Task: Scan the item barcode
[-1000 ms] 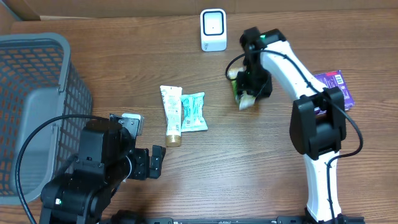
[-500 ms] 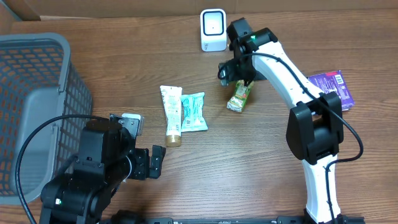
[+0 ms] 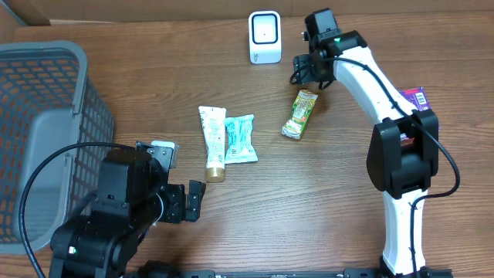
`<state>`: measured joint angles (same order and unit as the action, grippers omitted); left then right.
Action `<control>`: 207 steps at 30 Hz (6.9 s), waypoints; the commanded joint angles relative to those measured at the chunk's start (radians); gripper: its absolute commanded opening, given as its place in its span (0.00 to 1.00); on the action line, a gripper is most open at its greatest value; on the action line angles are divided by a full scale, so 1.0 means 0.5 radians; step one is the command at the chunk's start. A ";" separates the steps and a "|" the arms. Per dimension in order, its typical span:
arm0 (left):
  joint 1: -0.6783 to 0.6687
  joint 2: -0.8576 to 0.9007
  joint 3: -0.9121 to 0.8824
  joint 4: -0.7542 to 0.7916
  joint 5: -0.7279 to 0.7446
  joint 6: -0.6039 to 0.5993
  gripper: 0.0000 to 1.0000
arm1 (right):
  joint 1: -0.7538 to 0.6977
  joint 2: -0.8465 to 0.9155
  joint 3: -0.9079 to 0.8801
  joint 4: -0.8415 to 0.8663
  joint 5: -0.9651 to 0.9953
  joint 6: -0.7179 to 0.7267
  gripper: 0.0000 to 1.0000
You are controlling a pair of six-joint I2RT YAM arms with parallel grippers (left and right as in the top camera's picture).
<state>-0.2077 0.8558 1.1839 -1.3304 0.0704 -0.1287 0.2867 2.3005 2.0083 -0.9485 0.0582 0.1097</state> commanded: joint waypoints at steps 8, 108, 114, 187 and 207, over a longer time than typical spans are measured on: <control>0.009 0.003 0.003 0.006 -0.022 -0.019 1.00 | -0.004 0.060 -0.012 -0.374 -0.233 0.208 0.73; 0.009 0.003 0.003 0.006 -0.022 -0.019 0.99 | 0.403 -0.756 -1.315 0.666 0.050 0.265 0.04; 0.009 0.003 0.003 0.006 -0.022 -0.019 1.00 | 0.221 -0.842 -0.983 0.279 -0.484 0.384 0.16; 0.009 0.003 0.003 0.006 -0.022 -0.019 1.00 | -0.112 -0.871 -1.669 0.393 -0.819 0.593 0.68; 0.009 0.003 0.003 0.006 -0.022 -0.019 0.99 | -0.172 -0.874 -1.831 0.631 -0.953 0.602 0.04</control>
<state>-0.2077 0.8558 1.1839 -1.3304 0.0704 -0.1287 0.2035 1.8645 1.0683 -0.6064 -0.4534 0.4358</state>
